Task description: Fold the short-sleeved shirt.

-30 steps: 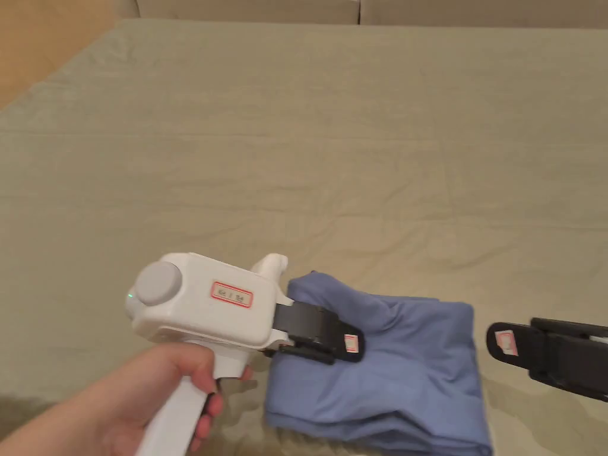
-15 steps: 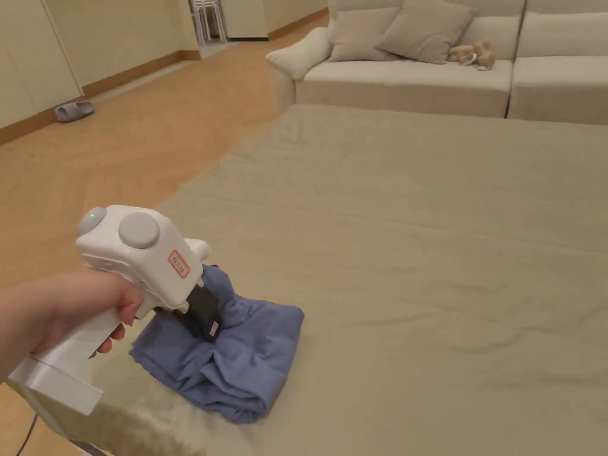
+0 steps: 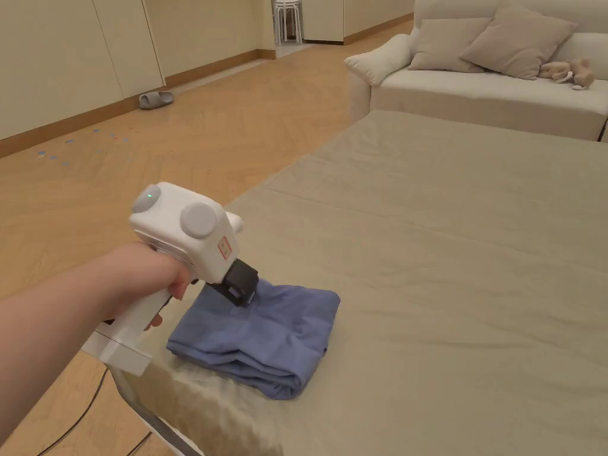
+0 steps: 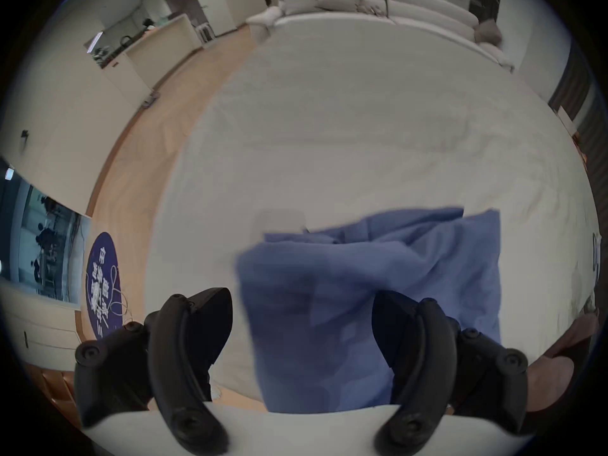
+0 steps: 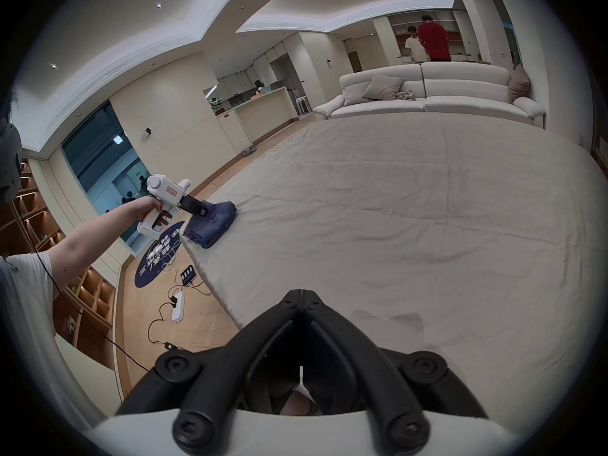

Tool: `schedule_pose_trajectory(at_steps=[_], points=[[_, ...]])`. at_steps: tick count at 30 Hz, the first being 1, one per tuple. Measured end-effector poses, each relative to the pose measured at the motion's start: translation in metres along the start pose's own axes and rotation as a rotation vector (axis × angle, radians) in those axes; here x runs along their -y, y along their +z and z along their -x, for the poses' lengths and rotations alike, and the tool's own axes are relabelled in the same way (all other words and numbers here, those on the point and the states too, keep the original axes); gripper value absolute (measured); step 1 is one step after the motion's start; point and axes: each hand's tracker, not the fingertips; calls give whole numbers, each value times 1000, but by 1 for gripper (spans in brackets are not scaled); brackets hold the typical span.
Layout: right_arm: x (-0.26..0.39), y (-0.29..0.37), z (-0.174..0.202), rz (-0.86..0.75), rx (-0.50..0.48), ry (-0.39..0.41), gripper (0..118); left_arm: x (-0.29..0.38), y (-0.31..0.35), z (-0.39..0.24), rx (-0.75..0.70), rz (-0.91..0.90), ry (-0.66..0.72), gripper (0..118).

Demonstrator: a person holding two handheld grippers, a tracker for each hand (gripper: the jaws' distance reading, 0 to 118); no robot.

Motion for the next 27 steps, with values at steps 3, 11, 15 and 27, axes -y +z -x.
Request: schedule_pose_trajectory(at_steps=[3, 11, 15, 27], points=[[2, 3, 4, -12, -13, 10, 0, 5, 52, -7, -98, -246, -30, 92], [18, 38, 3, -97, 16, 35, 0, 100, 168, -173, 177, -811, 25, 22], [31, 79, -4, -213, 77, 31, 0, 153, 194, -273, 257, -978, 73, 0], [86, 216, -15, -591, 478, 131, 0, 206, 244, -464, 453, -1009, -24, 0]])
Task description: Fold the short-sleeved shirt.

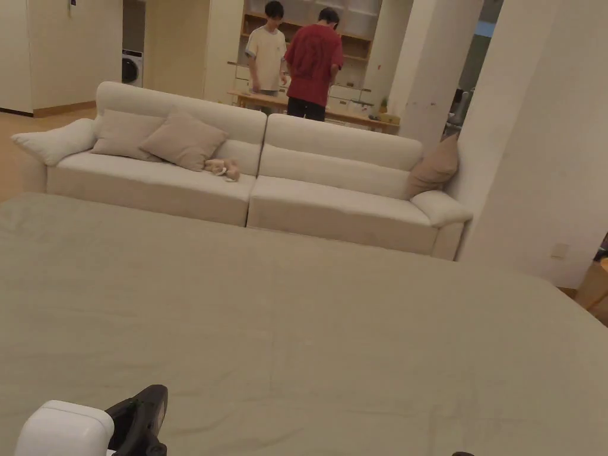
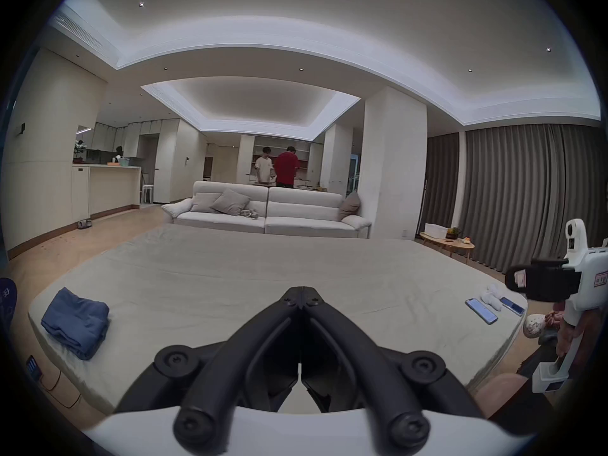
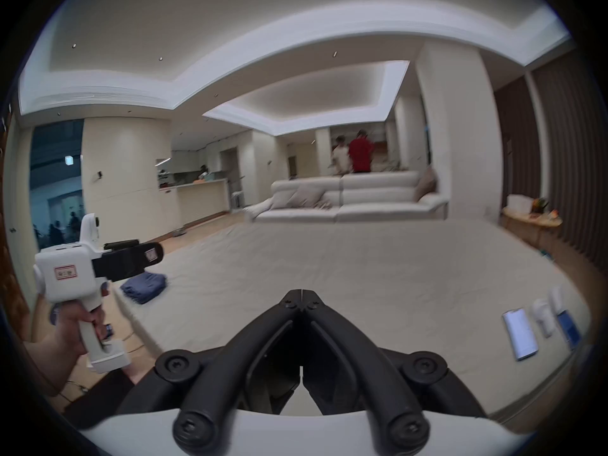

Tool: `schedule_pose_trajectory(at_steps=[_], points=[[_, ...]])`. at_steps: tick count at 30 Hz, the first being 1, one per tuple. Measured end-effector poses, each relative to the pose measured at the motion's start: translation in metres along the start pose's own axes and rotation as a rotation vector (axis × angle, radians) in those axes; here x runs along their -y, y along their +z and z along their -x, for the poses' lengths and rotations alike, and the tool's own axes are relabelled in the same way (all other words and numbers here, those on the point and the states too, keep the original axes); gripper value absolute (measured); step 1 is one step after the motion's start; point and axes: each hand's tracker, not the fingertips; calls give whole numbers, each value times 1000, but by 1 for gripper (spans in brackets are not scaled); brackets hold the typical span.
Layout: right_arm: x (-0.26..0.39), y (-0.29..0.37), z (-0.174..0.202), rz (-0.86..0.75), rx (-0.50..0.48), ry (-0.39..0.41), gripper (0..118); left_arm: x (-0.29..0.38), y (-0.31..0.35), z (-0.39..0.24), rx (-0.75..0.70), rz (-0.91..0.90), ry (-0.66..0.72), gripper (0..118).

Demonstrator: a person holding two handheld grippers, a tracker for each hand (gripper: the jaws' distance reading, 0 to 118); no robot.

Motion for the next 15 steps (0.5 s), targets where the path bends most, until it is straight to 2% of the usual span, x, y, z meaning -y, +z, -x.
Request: schedule_pose_trajectory(at_steps=[1, 3, 5, 7, 9, 15], points=[[-2, 7, -2, -26, 54, 45, 0, -4, 0, -9, 8, -4, -19, 0], [-6, 18, -7, -47, 114, 76, 0, -12, 3, -22, 6, -47, -56, 0], [-7, 23, -9, -67, 148, 99, 0, -19, 5, -35, -24, -70, -119, 0], [-6, 29, -10, -93, 159, 111, 0, -22, 10, -43, -23, -82, -123, 0], [-6, 31, -9, -124, 188, 157, 0, -23, 17, -51, -32, -97, -129, 0], [-5, 33, -6, -139, 207, 149, 0, -23, 23, -58, -35, -91, -155, 0]])
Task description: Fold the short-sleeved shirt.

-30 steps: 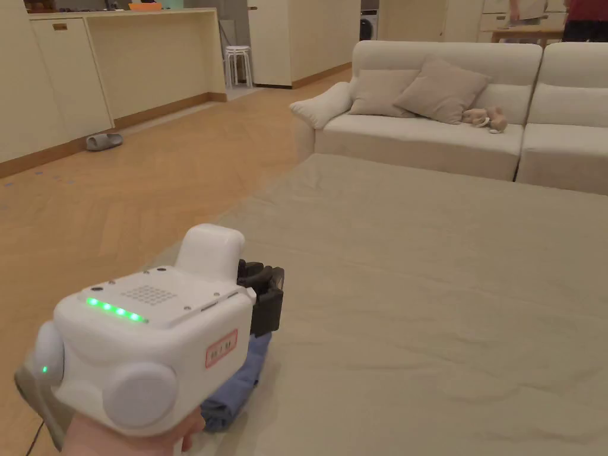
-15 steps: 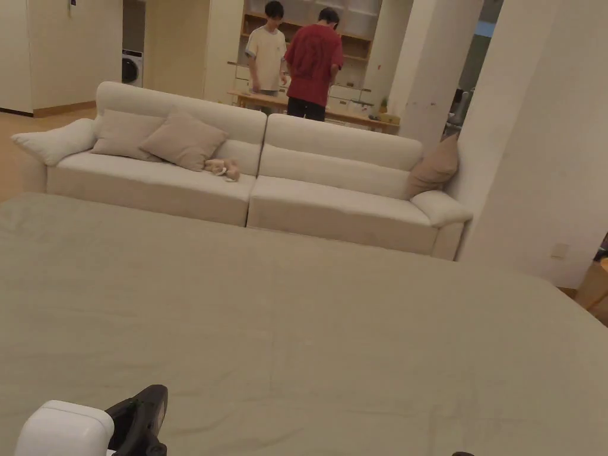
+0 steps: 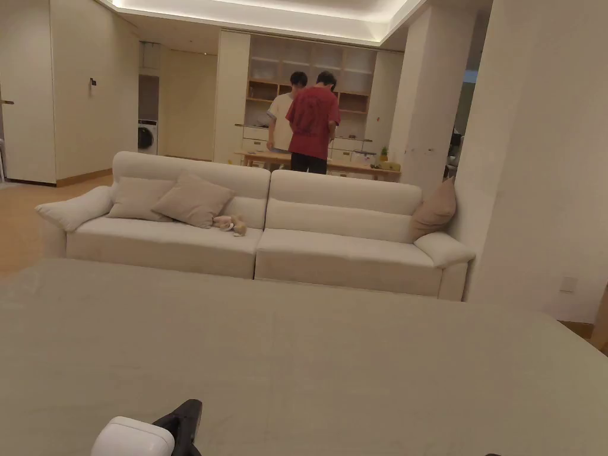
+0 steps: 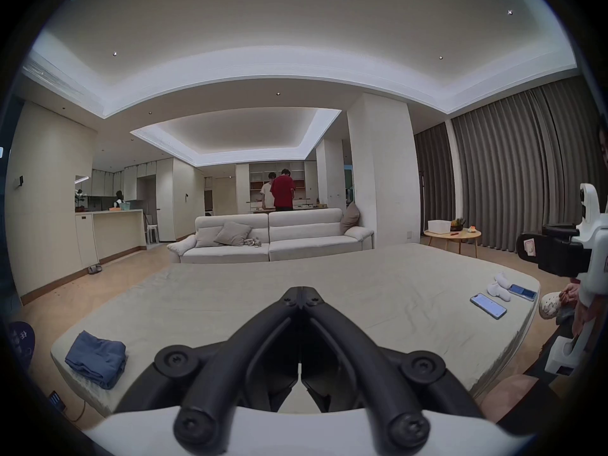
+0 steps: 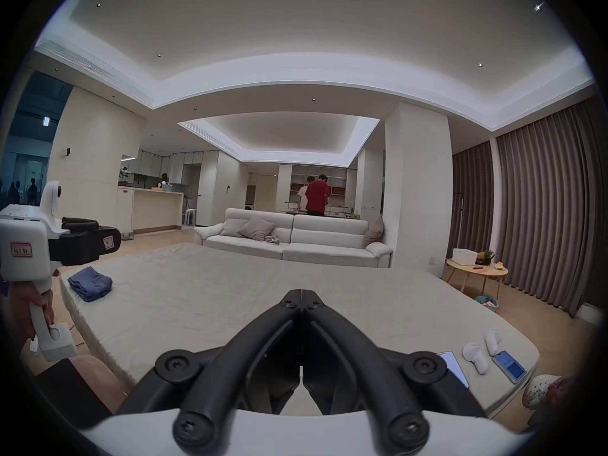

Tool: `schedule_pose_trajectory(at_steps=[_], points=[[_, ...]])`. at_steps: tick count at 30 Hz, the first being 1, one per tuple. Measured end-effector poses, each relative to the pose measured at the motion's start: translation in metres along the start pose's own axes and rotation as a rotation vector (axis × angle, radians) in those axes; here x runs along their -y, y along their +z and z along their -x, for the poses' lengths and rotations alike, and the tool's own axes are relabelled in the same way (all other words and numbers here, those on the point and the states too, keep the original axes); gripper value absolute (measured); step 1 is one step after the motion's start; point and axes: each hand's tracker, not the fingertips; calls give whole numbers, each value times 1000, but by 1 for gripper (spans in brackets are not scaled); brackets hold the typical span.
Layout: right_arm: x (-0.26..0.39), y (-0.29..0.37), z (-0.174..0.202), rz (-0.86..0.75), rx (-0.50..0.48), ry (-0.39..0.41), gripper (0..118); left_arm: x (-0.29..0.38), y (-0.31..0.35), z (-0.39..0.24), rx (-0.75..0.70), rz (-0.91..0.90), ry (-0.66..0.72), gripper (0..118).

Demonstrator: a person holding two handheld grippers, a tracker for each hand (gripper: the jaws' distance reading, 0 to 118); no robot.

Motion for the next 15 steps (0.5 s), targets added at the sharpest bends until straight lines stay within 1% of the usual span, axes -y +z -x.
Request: schedule_pose_trajectory(at_steps=[2, 8, 11, 15], points=[[1, -1, 0, 1, 2, 9, 0, -1, 2, 1, -3, 1, 17, 0], [3, -2, -1, 12, 2, -6, 0, -5, 5, 1, -16, -13, -15, 0], [4, -3, 0, 16, -2, -10, 0, -5, 4, 3, -18, -8, -4, 0], [4, -6, 3, 16, 6, 5, 0, -4, 4, 4, -32, -11, 4, 0]])
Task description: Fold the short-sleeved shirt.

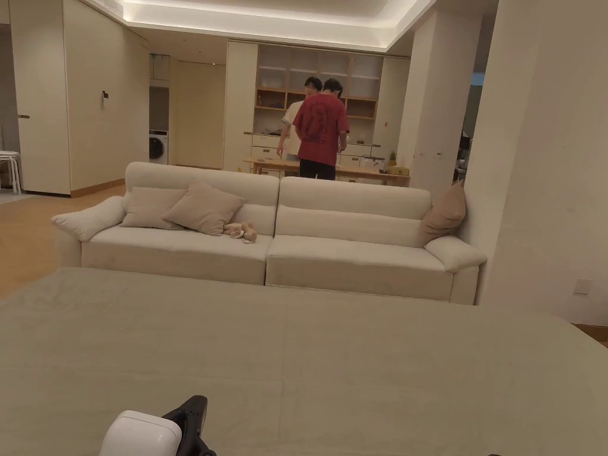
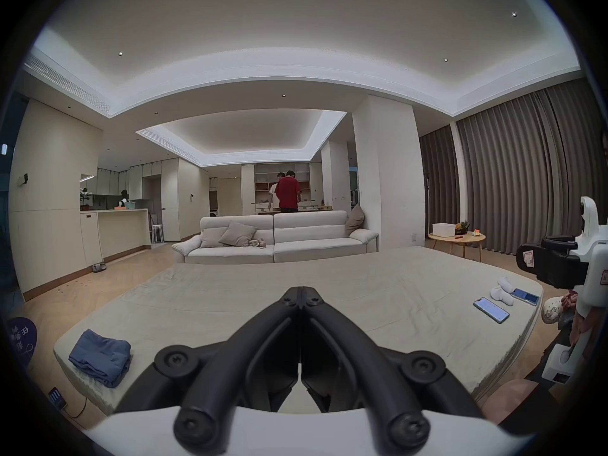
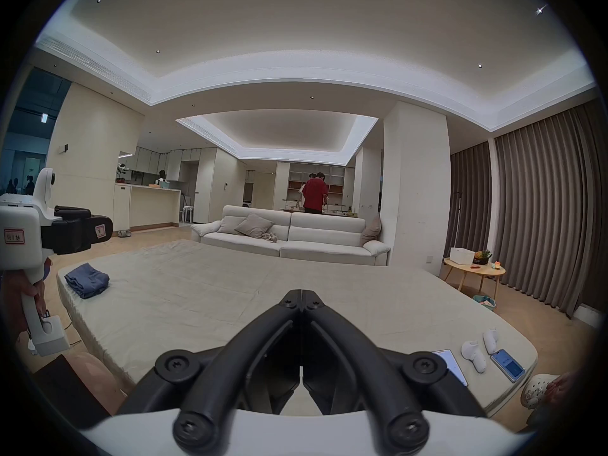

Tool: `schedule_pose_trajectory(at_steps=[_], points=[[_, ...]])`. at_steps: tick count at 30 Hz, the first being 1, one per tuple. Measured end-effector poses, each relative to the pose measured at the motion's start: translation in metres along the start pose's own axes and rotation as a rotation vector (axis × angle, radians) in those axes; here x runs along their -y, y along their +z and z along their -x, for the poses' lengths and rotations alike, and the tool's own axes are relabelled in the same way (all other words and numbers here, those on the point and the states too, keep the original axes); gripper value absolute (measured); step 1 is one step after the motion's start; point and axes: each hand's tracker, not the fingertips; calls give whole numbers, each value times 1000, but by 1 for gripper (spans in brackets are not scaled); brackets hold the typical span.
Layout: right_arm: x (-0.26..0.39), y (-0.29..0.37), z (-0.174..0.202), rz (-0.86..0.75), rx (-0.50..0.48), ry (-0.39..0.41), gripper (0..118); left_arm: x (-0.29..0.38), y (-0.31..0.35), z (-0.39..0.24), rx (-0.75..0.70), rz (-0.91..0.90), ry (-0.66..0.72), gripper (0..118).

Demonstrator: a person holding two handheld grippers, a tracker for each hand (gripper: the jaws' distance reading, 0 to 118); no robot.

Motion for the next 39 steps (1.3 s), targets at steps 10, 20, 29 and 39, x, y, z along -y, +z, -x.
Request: schedule_pose_trajectory(at_steps=[10, 20, 29, 39], points=[[13, -7, 3, 9, -6, 3, 118, 15, 0, 11, -37, -41, 74, 118], [51, -15, 16, 40, -15, 50, 118, 54, 0, 4, -65, -75, 14, 118], [49, -14, 25, 55, -13, 58, 118, 49, 0, 8, -94, -44, 37, 118], [39, -9, 16, 38, -42, -23, 118, 43, 1, 0, -77, -31, 16, 118]])
